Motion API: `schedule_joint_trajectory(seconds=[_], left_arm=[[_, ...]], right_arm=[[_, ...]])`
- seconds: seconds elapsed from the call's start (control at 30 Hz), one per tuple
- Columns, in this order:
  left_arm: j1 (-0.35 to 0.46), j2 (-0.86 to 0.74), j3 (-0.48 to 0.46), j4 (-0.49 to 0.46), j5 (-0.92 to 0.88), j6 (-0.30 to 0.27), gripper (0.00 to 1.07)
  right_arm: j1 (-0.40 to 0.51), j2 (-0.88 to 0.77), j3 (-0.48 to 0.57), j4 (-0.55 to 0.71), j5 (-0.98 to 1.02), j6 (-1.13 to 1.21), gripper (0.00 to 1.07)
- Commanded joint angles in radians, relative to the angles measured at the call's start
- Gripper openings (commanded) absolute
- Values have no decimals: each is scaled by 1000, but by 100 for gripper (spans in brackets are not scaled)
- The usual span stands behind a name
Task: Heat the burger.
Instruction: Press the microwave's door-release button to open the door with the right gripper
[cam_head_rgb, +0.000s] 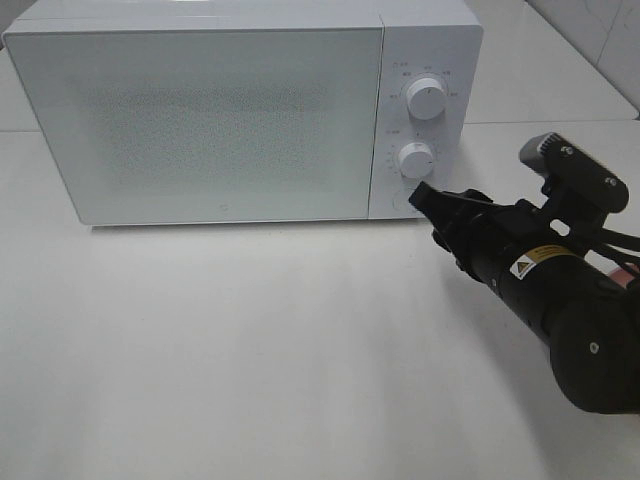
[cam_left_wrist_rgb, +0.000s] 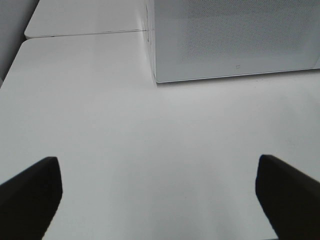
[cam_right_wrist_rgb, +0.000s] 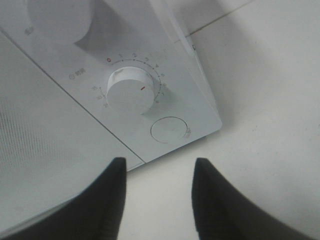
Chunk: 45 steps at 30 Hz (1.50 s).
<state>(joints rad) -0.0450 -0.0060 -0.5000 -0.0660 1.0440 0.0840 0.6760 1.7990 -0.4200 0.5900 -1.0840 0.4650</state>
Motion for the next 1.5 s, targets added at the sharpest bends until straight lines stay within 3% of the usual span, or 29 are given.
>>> schedule_joint_trajectory(seconds=[0.03,0.07,0.13,0.2,0.3,0.87,1.5], left_arm=[[-4,-19,2,-5,-5,-3,98],[-4,-19,2,-5,-5,-3,98],[-4,-19,2,-5,-5,-3,98],[-4,-19,2,-5,-5,-3,98],[-4,-19,2,-5,-5,-3,98],[-4,-19,2,-5,-5,-3,98],[-4,-19,2,-5,-5,-3,98]], right_arm=[[4,-4,1,-5,-15,182,25],[4,-4,1,-6,-15,333,16],[4,-4,1,-6,-15,389,14],[4,-4,1,-17,-7,634,3],[4,-4,1,-21,1,737,0],[0,17,-43,-13,70,786,0],[-140,225,-245,-202,97,851,0]])
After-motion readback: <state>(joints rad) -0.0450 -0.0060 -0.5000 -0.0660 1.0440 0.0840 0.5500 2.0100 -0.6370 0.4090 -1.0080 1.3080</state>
